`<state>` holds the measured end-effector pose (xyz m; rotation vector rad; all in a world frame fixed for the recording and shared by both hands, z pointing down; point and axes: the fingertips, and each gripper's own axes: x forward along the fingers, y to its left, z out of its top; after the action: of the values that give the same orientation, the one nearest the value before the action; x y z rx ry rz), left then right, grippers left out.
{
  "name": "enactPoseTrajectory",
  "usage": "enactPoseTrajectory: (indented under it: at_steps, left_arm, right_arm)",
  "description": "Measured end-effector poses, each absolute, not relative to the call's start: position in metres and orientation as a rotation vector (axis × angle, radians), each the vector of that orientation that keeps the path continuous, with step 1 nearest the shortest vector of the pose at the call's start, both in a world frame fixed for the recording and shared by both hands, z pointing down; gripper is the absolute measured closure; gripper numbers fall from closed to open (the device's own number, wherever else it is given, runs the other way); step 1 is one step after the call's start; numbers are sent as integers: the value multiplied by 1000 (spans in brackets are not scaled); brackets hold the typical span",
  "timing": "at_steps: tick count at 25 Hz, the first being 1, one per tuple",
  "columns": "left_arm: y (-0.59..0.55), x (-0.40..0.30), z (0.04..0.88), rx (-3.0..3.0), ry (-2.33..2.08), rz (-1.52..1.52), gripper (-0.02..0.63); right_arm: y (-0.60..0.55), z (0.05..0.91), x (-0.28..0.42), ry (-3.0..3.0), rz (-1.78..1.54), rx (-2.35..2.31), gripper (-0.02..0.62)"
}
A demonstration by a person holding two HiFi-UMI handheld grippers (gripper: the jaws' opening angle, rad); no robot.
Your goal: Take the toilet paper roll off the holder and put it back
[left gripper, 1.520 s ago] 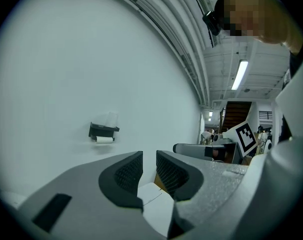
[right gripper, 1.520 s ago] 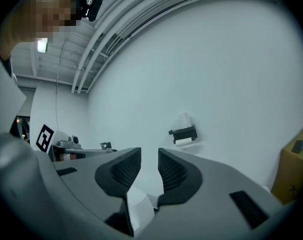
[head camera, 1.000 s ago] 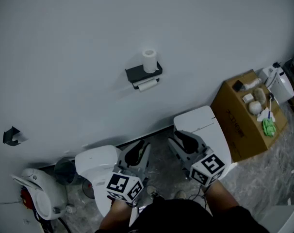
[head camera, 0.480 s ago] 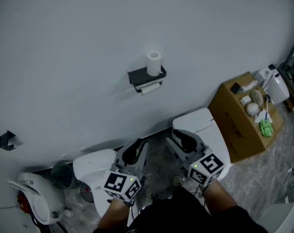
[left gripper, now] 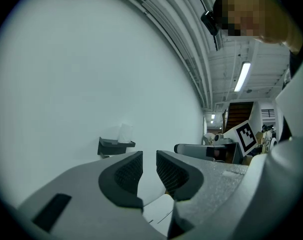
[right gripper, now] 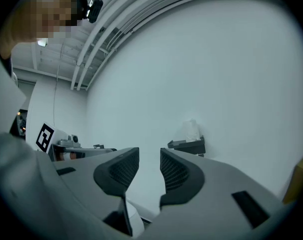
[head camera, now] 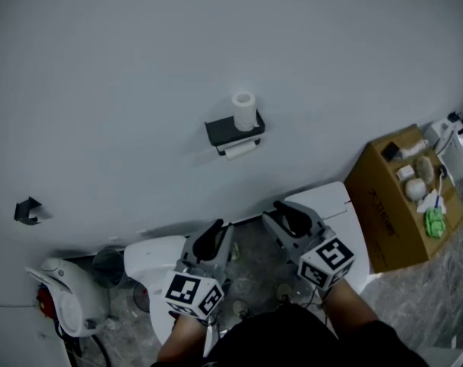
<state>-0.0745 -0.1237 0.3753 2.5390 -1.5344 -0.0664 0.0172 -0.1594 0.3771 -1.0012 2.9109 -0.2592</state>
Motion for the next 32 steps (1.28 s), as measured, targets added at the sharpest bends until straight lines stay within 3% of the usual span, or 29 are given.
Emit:
enactPoseTrajectory:
  at_steps: [14,23,32]
  left_arm:
    - [-176,-33,369,2438,-1744,-28,525]
    - [-236,-55,376,2446,-1731,-58,510]
    - [-297,-100,380,2512,-1631,-77,425]
  right_arm:
    - [-236,374,58,2940,-283,-805,448]
    - [-294,381,44,2960,-257,-857,405]
    - [-357,378,0,2930,-259,-1012,329]
